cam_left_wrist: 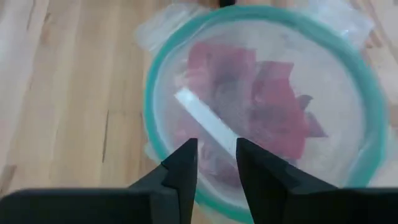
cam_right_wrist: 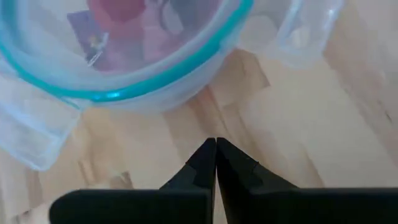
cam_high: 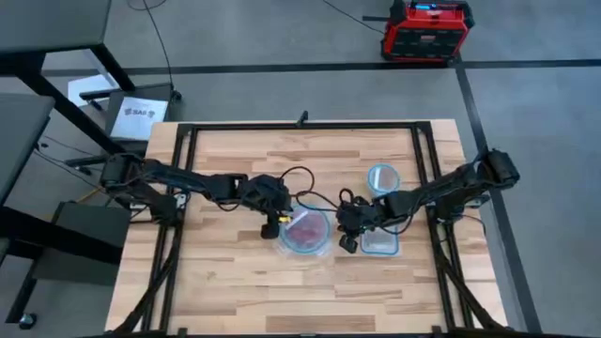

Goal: Sort candy
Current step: Close the big circular transparent bin

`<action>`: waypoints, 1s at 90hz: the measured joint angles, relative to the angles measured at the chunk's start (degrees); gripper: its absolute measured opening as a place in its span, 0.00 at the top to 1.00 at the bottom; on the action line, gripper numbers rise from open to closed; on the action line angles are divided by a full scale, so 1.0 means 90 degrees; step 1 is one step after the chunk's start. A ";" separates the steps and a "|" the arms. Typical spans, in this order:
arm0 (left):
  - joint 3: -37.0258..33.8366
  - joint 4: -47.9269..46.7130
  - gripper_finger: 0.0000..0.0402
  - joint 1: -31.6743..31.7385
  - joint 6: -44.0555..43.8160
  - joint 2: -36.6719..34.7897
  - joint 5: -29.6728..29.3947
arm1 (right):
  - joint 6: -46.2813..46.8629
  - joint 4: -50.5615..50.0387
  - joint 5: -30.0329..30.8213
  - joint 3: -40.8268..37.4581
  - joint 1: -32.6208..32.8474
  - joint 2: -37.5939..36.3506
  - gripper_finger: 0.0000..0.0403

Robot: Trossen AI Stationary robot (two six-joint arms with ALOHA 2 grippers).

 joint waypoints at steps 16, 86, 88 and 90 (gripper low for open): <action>0.0424 -0.0390 0.76 -0.0223 0.0268 -0.0005 0.0025 | -0.0002 -0.0024 0.0012 0.0092 0.0172 -0.0053 1.00; 0.0585 -0.1633 0.76 -0.1272 -0.0335 -0.0313 -0.0536 | -0.0471 -0.0026 0.0489 0.0198 0.0234 -0.0260 1.00; 0.0587 -0.1598 0.76 -0.1331 -0.0359 -0.0313 -0.0559 | -0.0531 -0.0020 0.0491 0.0225 0.0211 -0.0283 1.00; 0.0587 -0.1589 0.76 -0.1382 -0.0395 -0.0313 -0.0586 | -0.0599 -0.0008 0.0489 0.0250 0.0202 -0.0319 1.00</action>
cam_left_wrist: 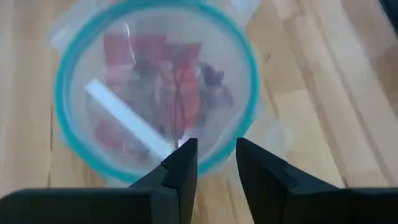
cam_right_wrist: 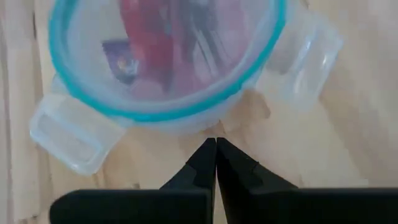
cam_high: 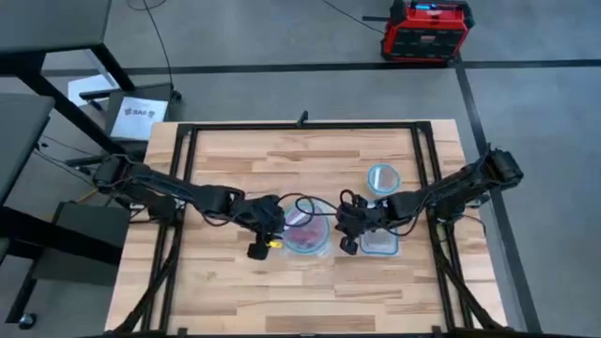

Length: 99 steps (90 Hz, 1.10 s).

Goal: Sort candy
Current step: Close the big circular transparent bin

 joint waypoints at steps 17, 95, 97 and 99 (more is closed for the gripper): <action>-0.0014 -0.0131 0.76 -0.0487 -0.0462 0.0003 -0.0193 | -0.0464 0.0010 0.0024 0.0111 -0.0156 -0.0256 1.00; -0.0044 0.1048 0.76 -0.2351 -0.3193 0.1344 -0.2019 | -0.0761 0.0054 0.0335 0.0114 -0.0039 -0.0281 1.00; -0.0044 0.1151 0.76 -0.2379 -0.3241 0.1417 -0.2109 | -0.0759 0.0054 0.0335 0.0114 -0.0021 -0.0281 1.00; -0.0044 0.1230 0.76 -0.2402 -0.3287 0.1492 -0.2167 | -0.0759 0.0054 0.0335 0.0114 -0.0006 -0.0281 1.00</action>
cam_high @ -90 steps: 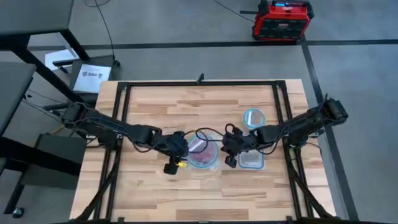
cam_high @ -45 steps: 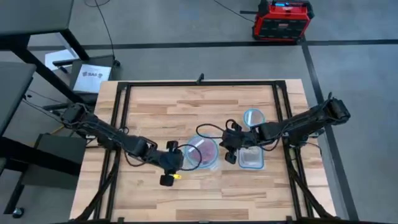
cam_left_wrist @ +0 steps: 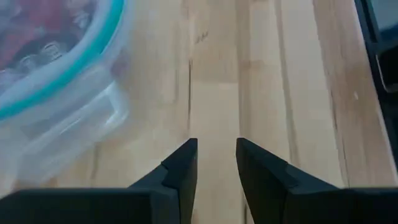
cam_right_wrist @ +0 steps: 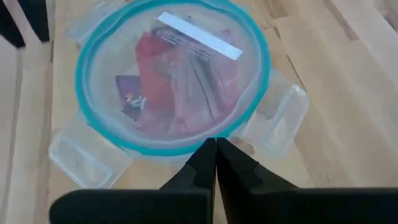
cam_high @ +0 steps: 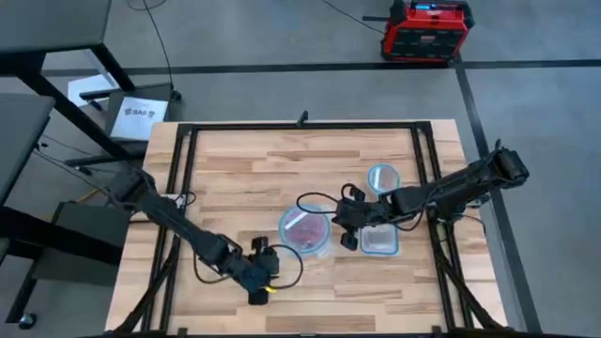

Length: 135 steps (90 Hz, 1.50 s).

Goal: Sort candy
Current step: Close the big circular transparent bin

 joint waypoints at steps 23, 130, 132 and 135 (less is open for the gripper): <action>0.0000 0.0661 0.76 -0.0042 -0.0396 0.0414 -0.0109 | 0.0002 -0.0003 0.0032 0.0002 0.0194 0.0000 1.00; 0.0007 0.1743 0.76 0.0217 -0.0098 0.1055 -0.0993 | 0.0000 0.0093 0.0202 0.0002 -0.0025 0.0117 1.00; 0.0007 0.1737 0.76 0.0232 -0.0074 0.1055 -0.1059 | 0.0000 0.0085 0.0211 0.0002 -0.0034 0.0117 1.00; 0.0007 0.1735 0.76 0.0265 -0.0066 0.1056 -0.1117 | 0.0003 0.0066 0.0216 0.0001 -0.0052 0.0117 1.00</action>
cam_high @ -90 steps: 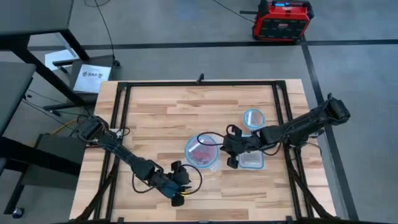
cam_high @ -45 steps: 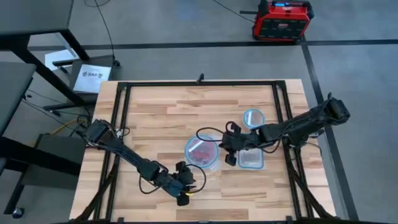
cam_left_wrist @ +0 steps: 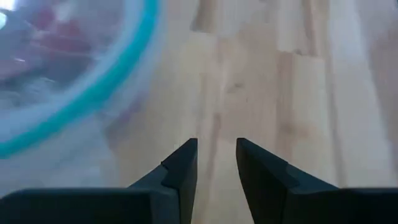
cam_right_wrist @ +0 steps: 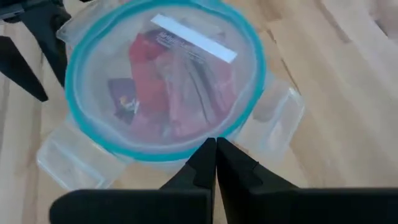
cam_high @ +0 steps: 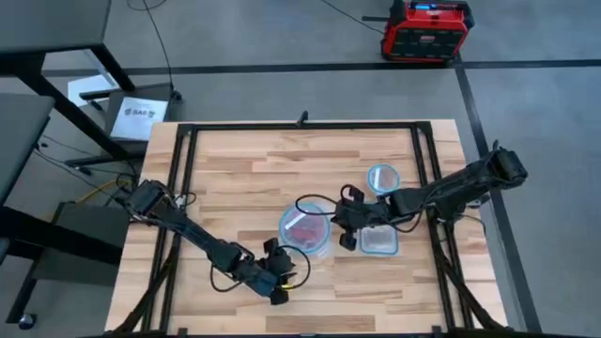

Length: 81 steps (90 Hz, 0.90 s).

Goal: Sort candy
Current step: Close the big circular transparent bin

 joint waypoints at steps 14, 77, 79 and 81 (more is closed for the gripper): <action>0.0000 0.0029 0.76 0.0095 0.0041 0.0001 -0.0004 | 0.0040 0.0245 0.0108 -0.0180 -0.0015 0.0000 1.00; 0.0002 -0.2153 0.76 0.0213 0.0253 -0.0002 -0.0075 | 0.1032 0.1807 -0.0086 -0.0470 0.0569 0.1013 1.00; 0.0002 -0.2250 0.76 0.0214 0.0253 -0.0003 -0.0089 | 0.1052 0.1813 -0.0124 -0.0459 0.0631 0.1060 1.00; 0.0002 -0.2334 0.76 0.0215 0.0257 -0.0003 -0.0094 | 0.1064 0.1782 -0.0137 -0.0427 0.0686 0.1076 1.00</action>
